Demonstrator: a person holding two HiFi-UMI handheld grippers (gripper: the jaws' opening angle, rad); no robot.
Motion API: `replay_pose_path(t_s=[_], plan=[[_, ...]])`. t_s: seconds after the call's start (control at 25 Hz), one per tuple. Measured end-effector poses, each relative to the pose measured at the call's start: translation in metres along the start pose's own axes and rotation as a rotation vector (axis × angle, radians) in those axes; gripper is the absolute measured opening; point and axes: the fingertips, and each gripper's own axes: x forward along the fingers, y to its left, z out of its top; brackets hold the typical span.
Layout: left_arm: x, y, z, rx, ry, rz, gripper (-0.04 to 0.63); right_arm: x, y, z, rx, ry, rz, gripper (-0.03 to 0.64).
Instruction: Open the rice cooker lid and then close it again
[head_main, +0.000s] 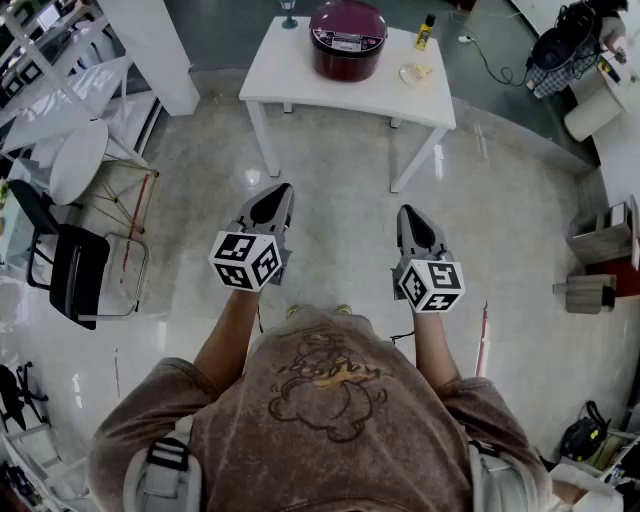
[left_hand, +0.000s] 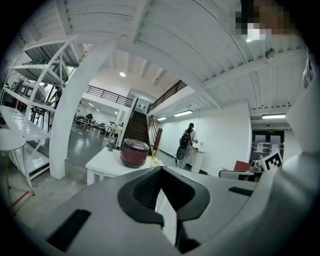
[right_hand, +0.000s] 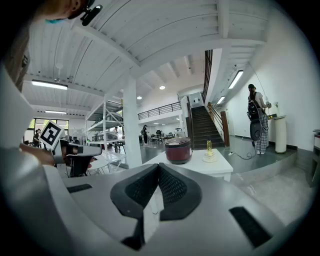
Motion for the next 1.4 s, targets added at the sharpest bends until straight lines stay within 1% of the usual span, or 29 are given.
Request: replay_pose_path(t_s=[0.28, 0.48, 0.68, 0.8, 1.0, 1.4], plan=[[-0.012, -0.001, 0.000, 0.022, 0.017, -0.022, 0.020, -0.004, 0.016, -0.006, 0.037, -0.002, -0.008, 0.000], [-0.019, 0.005, 0.003, 0.044, 0.025, -0.052, 0.021, -0.008, 0.032, -0.012, 0.054, -0.003, -0.025, 0.002], [-0.022, 0.018, 0.001, 0.040, 0.023, -0.081, 0.021, -0.006, 0.049, -0.022, 0.054, -0.012, -0.033, 0.002], [-0.019, 0.018, 0.001, 0.034, 0.024, -0.091, 0.020, -0.003, 0.052, -0.023, 0.061, -0.007, -0.031, 0.002], [-0.005, 0.020, 0.010, 0.034, 0.008, -0.107, 0.021, 0.014, 0.048, -0.014, 0.063, -0.021, -0.030, 0.002], [0.053, 0.047, 0.019, 0.025, -0.008, -0.090, 0.021, 0.078, 0.024, -0.006, 0.058, -0.021, 0.007, 0.002]])
